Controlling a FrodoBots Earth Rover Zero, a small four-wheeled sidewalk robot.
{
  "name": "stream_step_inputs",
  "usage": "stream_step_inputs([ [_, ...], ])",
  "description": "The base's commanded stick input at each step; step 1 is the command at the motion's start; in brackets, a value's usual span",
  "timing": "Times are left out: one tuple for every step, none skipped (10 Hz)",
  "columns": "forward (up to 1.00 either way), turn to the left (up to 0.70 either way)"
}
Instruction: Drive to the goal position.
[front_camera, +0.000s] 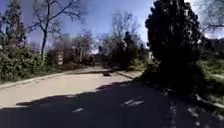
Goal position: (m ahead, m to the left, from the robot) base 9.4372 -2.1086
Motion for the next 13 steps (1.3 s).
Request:
stream_step_inputs([
  [1.0,0.0],
  [1.0,0.18],
  [1.0,0.4],
  [1.0,0.4],
  [1.0,0.36],
  [1.0,0.11],
  [1.0,0.0],
  [1.0,0.0],
  [1.0,0.0],
  [1.0,0.0],
  [1.0,0.0],
  [1.0,0.0],
  [1.0,0.0],
])
